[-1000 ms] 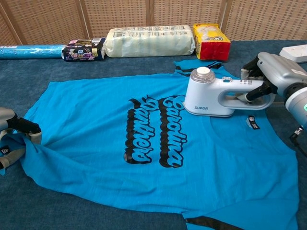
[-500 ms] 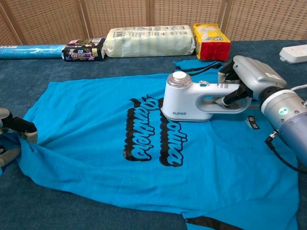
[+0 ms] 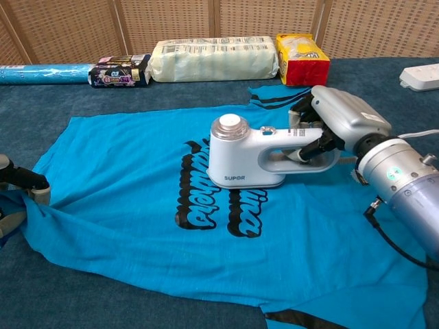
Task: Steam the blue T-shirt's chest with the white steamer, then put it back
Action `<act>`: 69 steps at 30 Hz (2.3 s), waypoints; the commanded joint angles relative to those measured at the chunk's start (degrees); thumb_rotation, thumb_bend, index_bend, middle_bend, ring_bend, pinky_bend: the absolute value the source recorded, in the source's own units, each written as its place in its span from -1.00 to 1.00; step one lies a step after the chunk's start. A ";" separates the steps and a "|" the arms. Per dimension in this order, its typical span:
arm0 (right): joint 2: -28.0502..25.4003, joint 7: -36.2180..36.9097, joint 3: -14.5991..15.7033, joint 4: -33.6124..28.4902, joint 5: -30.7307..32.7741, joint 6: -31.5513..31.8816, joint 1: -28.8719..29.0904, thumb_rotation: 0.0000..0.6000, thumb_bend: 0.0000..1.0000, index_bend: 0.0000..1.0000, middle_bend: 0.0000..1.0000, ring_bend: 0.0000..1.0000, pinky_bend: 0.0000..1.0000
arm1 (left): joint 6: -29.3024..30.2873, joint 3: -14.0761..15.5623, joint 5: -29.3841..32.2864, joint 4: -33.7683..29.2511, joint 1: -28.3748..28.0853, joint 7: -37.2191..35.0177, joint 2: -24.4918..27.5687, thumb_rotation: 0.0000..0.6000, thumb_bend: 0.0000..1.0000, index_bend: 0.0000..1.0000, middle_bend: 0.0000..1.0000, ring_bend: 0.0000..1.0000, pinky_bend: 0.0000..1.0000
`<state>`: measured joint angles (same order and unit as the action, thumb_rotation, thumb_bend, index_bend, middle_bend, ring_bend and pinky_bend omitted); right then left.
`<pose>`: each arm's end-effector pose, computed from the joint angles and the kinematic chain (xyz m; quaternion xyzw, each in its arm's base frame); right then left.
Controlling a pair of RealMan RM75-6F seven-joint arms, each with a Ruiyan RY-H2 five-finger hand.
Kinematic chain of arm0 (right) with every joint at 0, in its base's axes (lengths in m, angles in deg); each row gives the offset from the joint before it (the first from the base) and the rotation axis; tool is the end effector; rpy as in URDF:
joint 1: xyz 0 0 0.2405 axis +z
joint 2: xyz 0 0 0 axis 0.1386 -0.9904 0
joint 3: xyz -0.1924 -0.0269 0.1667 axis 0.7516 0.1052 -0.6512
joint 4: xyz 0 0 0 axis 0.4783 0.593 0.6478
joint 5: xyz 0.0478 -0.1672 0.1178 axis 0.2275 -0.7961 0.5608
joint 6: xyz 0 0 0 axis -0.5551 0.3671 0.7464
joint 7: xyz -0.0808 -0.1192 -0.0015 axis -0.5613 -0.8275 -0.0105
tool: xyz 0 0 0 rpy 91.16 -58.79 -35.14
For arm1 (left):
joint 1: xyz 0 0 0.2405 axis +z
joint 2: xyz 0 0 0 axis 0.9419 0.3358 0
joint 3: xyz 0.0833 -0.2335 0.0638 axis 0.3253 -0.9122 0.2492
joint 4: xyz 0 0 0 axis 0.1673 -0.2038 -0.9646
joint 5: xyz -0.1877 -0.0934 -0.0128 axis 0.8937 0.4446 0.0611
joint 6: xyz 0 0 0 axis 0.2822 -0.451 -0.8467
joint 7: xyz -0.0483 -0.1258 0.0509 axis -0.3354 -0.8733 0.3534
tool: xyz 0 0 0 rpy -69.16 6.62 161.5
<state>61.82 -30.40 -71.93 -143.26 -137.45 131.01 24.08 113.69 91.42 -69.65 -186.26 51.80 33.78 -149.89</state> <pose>-0.1496 -0.3053 -0.0714 0.6080 -0.4242 0.4859 0.4629 -0.2287 0.1822 0.0282 -0.7595 -0.4208 -0.3223 0.3772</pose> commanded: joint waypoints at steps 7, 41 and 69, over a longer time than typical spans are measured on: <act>-1.09 0.73 0.55 0.70 0.15 0.55 -1.78 1.00 -0.37 0.49 0.60 0.76 0.66 | -0.04 0.11 -0.14 0.16 0.13 0.08 0.02 1.00 0.11 0.04 0.06 -0.08 0.11; 1.03 -1.25 0.26 1.81 -1.39 -1.06 -0.74 1.00 -0.37 0.49 0.60 0.76 0.65 | -2.45 0.50 0.91 -0.79 -0.58 2.24 0.11 1.00 0.11 0.04 0.06 -0.08 0.11; -2.13 0.32 -0.92 7.97 0.34 -2.65 -1.83 1.00 -0.37 0.49 0.60 0.76 0.65 | -3.30 -0.26 2.00 -0.85 -1.31 3.33 -0.74 1.00 0.11 0.04 0.06 -0.08 0.11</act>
<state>59.56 -30.08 -72.77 -135.43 -137.14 128.50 22.12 110.40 91.17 -67.65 -187.12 50.49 37.10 -150.63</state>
